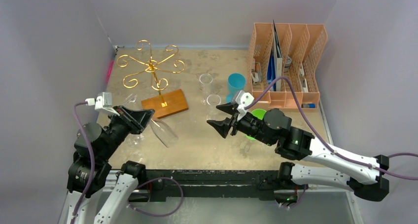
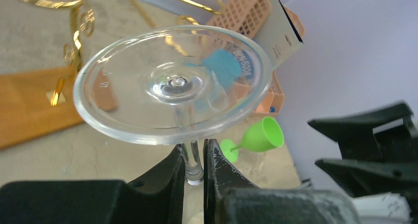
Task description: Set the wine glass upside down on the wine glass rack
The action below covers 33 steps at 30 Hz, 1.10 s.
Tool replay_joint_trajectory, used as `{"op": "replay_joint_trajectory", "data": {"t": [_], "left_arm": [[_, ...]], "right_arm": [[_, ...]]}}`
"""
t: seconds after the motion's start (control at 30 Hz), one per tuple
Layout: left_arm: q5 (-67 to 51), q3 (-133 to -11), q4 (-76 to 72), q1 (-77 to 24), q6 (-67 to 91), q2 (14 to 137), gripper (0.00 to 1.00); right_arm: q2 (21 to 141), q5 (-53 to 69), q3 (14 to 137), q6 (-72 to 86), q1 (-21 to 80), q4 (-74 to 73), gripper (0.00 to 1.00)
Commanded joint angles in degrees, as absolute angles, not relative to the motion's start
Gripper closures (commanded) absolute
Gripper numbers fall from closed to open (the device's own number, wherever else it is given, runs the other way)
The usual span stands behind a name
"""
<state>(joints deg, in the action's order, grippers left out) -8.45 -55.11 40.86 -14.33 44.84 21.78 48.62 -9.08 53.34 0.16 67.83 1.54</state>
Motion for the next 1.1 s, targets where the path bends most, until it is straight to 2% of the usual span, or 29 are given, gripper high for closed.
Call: {"op": "replay_joint_trajectory", "data": {"t": [0.0,0.23,0.6,0.7,0.93,1.07], "left_arm": [[-21.35,-54.18,28.93,-14.50,27.01,22.12,1.00],[-41.05,-49.51,22.00,-14.50,8.65,25.86,1.00],[-49.37,-48.15,20.69,-14.50,2.58,33.81,1.00],[-45.09,-48.03,21.90,-14.50,1.63,33.83,1.00],[-20.26,-44.65,23.81,-14.50,4.16,25.88,1.00],[-10.41,-44.10,24.99,-14.50,6.15,23.65,1.00]], "right_arm": [[50.72,-9.41,53.93,2.50,67.94,6.77,0.38],[53.31,-17.36,56.19,9.35,67.87,7.27,0.38],[53.31,-23.62,57.04,15.66,67.94,4.61,0.38],[53.48,-23.26,57.58,15.60,67.94,4.51,0.37],[57.38,-21.73,64.00,20.06,67.94,-1.78,0.30],[60.77,-20.60,67.46,24.88,67.92,-4.64,0.27]]}}
